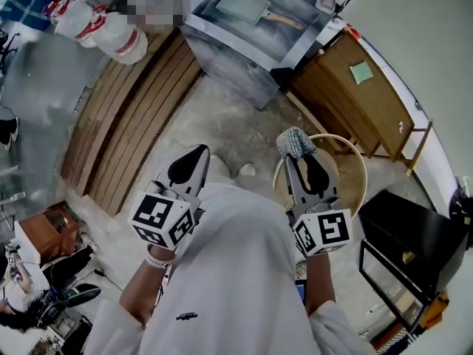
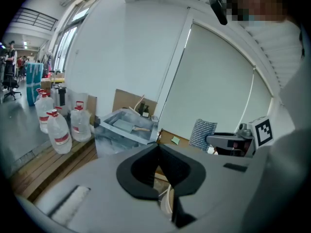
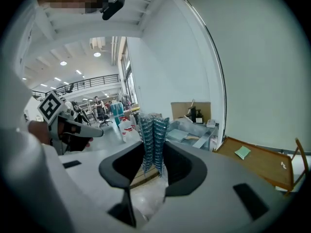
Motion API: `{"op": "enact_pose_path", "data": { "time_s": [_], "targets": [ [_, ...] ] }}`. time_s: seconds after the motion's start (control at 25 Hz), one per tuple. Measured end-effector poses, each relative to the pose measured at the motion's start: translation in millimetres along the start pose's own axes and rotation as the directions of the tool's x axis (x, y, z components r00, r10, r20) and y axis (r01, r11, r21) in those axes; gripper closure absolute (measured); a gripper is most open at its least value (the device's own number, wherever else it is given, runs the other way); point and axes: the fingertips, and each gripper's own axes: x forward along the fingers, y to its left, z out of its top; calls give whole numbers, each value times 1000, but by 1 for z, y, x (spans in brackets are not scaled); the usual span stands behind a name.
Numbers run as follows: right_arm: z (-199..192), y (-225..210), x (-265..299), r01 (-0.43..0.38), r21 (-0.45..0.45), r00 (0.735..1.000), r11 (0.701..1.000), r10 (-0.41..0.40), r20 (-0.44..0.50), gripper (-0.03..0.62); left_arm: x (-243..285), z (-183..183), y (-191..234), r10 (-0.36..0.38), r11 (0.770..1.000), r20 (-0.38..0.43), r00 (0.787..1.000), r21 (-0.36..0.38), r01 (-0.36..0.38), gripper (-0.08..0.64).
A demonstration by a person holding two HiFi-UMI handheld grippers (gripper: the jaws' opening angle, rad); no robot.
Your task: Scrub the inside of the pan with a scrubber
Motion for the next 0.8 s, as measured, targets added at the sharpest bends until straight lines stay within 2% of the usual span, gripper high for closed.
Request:
{"op": "enact_pose_path", "data": {
  "time_s": [0.2,0.36,0.44,0.64,0.8],
  "targets": [
    [-2,-15,11,-43,-9,999,999,43,-8,468,8,2,5,49,998,7,999,-25,-49,554],
    [4,-33,41,-57,56,998,997,58,-18,466,33,16,15,52,998,9,999,-38,-52,554],
    [14,-44,66,-69,88,997,994,70,-14,466,56,27,24,47,998,12,999,-45,-46,554],
    [54,-79,144,-64,36,998,997,64,-8,465,136,67,63,20,997,12,1000,-76,-19,554],
    [95,-120,212,-29,62,999,998,30,-14,462,205,119,93,-54,994,-6,999,-100,53,554]
  ]
}}
